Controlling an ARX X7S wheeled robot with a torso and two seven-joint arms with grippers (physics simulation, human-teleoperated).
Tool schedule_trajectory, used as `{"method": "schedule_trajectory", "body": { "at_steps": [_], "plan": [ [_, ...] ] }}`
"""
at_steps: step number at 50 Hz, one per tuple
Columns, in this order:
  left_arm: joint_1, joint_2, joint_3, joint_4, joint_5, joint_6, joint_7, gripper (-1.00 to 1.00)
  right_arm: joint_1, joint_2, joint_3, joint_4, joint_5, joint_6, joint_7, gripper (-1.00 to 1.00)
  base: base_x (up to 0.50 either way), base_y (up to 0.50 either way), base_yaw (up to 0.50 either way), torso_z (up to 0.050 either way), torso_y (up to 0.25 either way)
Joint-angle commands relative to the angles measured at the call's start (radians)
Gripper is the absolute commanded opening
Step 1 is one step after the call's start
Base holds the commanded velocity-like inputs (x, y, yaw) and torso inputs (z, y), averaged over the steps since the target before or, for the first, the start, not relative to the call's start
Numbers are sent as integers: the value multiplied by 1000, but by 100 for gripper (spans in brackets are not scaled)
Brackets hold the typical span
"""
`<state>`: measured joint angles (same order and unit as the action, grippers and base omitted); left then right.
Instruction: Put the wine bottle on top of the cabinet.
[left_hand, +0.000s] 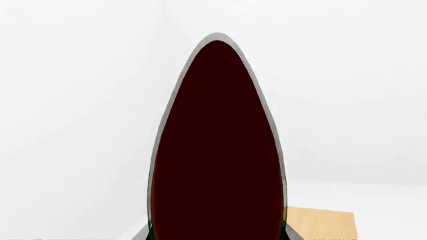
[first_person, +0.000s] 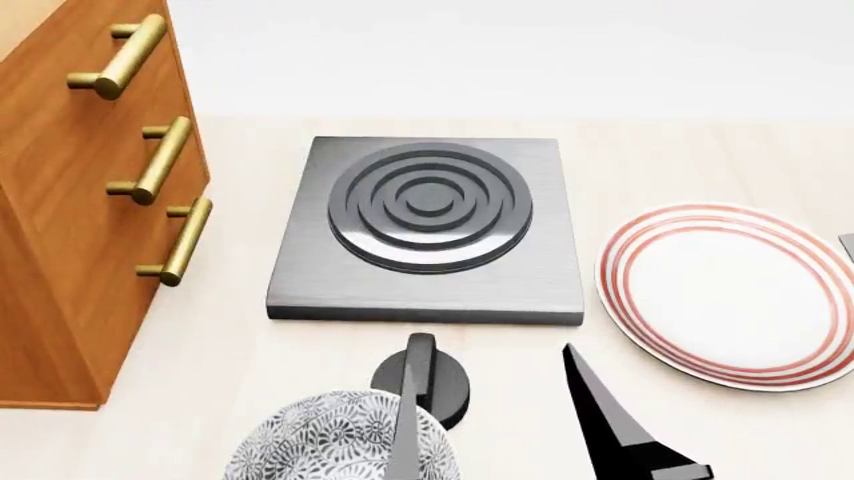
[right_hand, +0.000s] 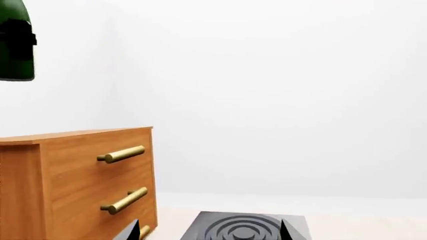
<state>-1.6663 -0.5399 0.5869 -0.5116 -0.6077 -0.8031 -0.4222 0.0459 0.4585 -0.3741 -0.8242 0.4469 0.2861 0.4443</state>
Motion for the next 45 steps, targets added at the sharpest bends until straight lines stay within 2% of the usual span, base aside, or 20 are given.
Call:
{"method": "schedule_trajectory", "body": {
  "at_steps": [1,16,21,26,45],
  "plan": [
    [-11,3,5,-30,15,20,3,-100,3,1,-4,0,4,1,3,100,0,0,0,0,0],
    [34,30,3,-55,-7,91,75,-100,3,0,-13,21,0,-12,-3,100,0,0,0,0,1],
    [45,46,-25,-76,-50,74,92,-100,3,1,-14,20,0,-13,-1,100,0,0,0,0,0],
    [44,46,6,-79,-36,59,114,-100,3,4,-14,19,0,-12,1,100,0,0,1,0,2],
    [177,-4,-47,19,-108,-11,36,-100,5,6,-21,15,2,-5,11,100,0,0,0,1,1]
  ]
}}
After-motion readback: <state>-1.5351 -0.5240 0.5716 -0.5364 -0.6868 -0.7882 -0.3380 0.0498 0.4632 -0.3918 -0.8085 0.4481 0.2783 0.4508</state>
